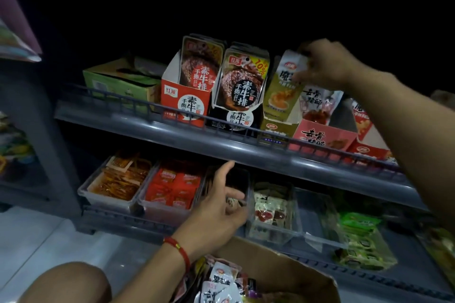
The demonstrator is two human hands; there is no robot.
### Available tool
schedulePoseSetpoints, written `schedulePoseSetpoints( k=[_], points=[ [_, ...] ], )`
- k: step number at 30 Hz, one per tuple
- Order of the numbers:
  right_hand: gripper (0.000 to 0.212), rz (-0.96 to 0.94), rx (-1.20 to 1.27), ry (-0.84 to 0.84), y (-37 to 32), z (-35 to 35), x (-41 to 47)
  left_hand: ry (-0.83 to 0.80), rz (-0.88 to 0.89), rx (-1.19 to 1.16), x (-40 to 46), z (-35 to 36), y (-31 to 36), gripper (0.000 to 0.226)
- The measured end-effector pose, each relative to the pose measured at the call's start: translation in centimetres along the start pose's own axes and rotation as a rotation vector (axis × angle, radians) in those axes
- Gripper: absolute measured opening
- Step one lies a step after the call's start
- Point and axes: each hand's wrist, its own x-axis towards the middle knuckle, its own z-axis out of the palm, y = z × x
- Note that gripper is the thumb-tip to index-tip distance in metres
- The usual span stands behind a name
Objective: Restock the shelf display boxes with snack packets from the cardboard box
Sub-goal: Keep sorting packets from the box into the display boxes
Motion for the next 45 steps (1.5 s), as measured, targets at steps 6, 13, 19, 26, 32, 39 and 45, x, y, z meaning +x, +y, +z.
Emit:
schedulePoseSetpoints(
  k=[6, 13, 19, 26, 32, 39, 45],
  points=[
    [0.052, -0.024, -0.306, 0.108, 0.1, 4.3, 1.6, -0.007, -0.023, 0.045, 0.3, -0.1, -0.6, 0.087],
    [0.033, -0.038, -0.485, 0.227, -1.3, 4.9, 0.6, -0.010, -0.061, 0.144, 0.3, -0.3, -1.2, 0.081],
    [0.037, -0.225, -0.274, 0.413, -2.7, 3.6, -3.4, -0.104, -0.100, 0.453, 0.3, -0.7, -2.2, 0.053],
    [0.018, -0.432, -0.003, 0.054, -4.1, 7.7, -18.5, -0.603, -0.175, 0.919, -1.4, 1.3, -4.5, 0.051],
    [0.019, -0.291, -0.086, -0.634, -1.1, 15.2, -26.4, -0.642, -0.151, 0.947, -1.0, 2.6, -6.1, 0.056],
    [0.037, -0.259, -0.285, -0.860, 2.1, 24.0, -32.1, -0.715, -0.187, 1.015, -0.3, 3.6, -7.5, 0.054],
    [0.037, -0.343, -0.366, -1.002, 2.6, 27.4, -33.9, -0.773, -0.282, 0.879, 0.0, 4.4, -8.9, 0.057]
  ],
)
